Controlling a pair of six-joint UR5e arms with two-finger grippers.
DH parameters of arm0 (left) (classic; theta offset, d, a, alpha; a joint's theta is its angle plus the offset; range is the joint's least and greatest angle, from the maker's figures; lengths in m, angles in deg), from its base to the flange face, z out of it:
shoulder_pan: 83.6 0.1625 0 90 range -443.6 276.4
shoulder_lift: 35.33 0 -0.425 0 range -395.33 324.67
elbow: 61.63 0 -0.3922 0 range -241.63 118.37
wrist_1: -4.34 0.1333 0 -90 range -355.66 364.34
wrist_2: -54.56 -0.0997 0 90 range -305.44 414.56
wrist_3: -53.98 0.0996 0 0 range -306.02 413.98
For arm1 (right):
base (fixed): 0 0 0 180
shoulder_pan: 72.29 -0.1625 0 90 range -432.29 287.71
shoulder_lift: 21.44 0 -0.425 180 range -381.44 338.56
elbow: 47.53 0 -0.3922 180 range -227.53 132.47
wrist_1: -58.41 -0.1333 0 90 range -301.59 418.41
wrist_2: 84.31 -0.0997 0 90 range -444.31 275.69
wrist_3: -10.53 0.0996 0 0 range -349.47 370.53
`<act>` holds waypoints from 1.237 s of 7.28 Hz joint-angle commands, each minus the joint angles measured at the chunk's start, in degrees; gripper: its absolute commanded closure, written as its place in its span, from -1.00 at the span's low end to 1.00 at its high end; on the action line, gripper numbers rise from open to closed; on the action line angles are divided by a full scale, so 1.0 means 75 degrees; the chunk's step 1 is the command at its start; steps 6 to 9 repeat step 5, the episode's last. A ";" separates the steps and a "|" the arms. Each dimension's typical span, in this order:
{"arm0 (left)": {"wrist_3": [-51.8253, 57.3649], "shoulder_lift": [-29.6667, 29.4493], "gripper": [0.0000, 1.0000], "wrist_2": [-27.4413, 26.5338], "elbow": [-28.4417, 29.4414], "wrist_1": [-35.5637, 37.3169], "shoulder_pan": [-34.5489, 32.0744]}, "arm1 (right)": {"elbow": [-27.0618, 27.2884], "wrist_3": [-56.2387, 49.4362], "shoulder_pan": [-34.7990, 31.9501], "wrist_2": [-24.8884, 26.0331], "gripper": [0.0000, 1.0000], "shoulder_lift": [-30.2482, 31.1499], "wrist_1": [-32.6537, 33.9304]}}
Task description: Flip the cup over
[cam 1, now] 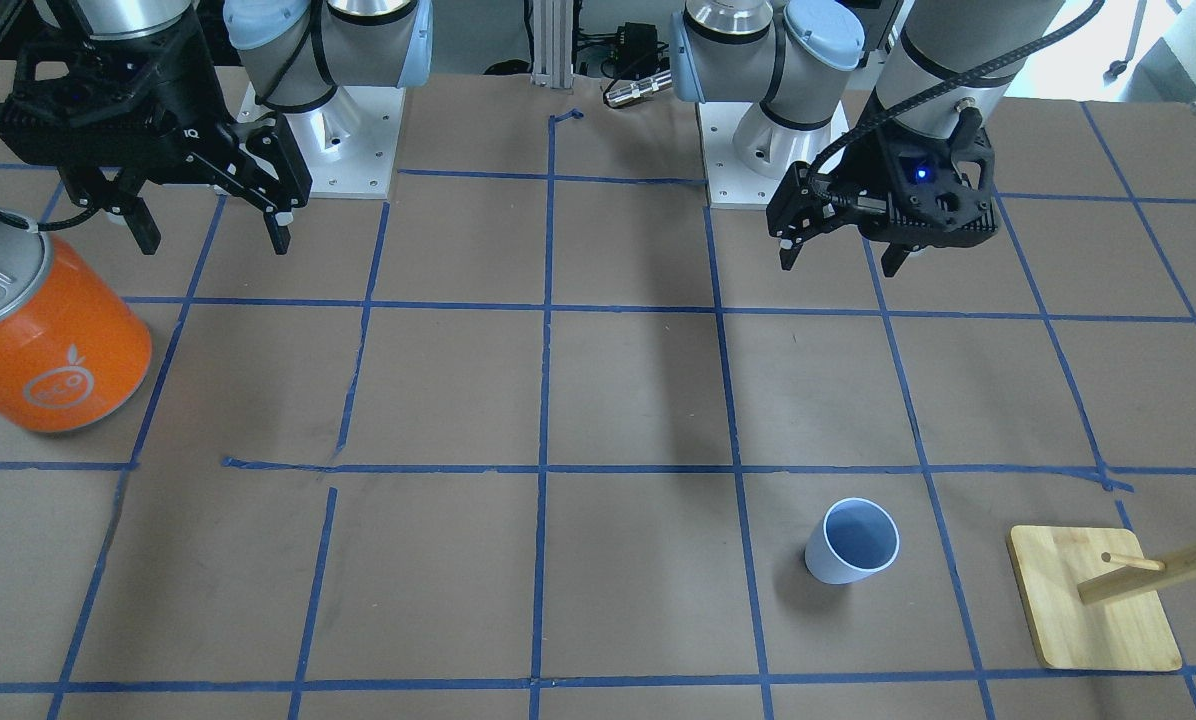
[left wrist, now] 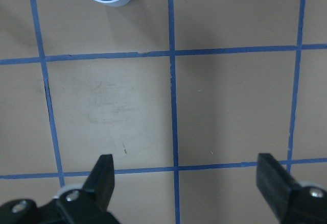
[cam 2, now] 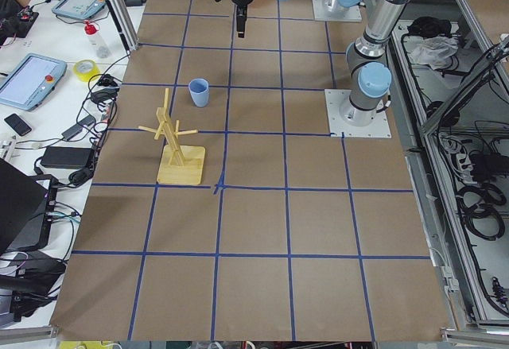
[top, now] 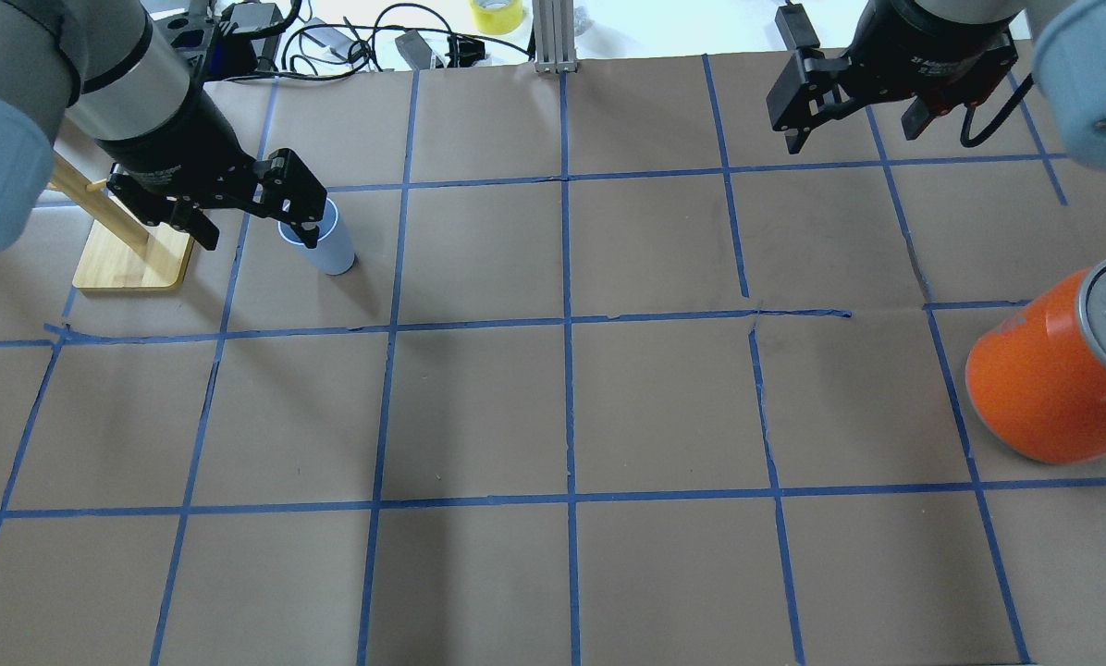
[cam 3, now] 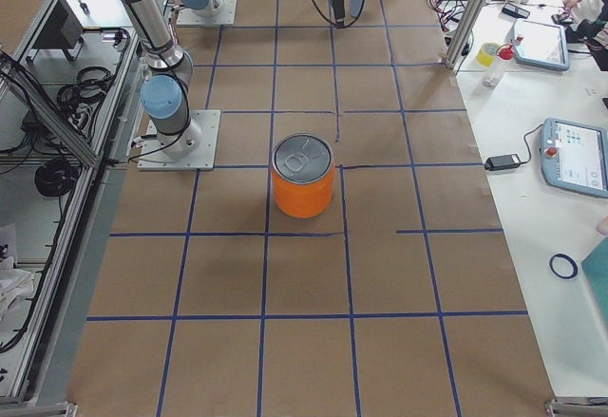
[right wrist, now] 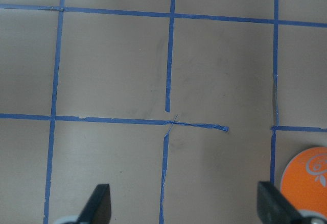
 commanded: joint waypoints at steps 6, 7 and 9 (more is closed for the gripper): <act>-0.0020 0.0040 -1.00 -0.0112 -0.0061 -0.0126 -0.0008 | 0.0011 -0.0003 0.0000 -0.0002 -1.00 -0.0004 0.0016; -0.0020 0.0040 -1.00 -0.0112 -0.0061 -0.0126 -0.0008 | 0.0011 -0.0003 0.0000 -0.0002 -1.00 -0.0004 0.0016; -0.0020 0.0040 -1.00 -0.0112 -0.0061 -0.0126 -0.0008 | 0.0011 -0.0003 0.0000 -0.0002 -1.00 -0.0004 0.0016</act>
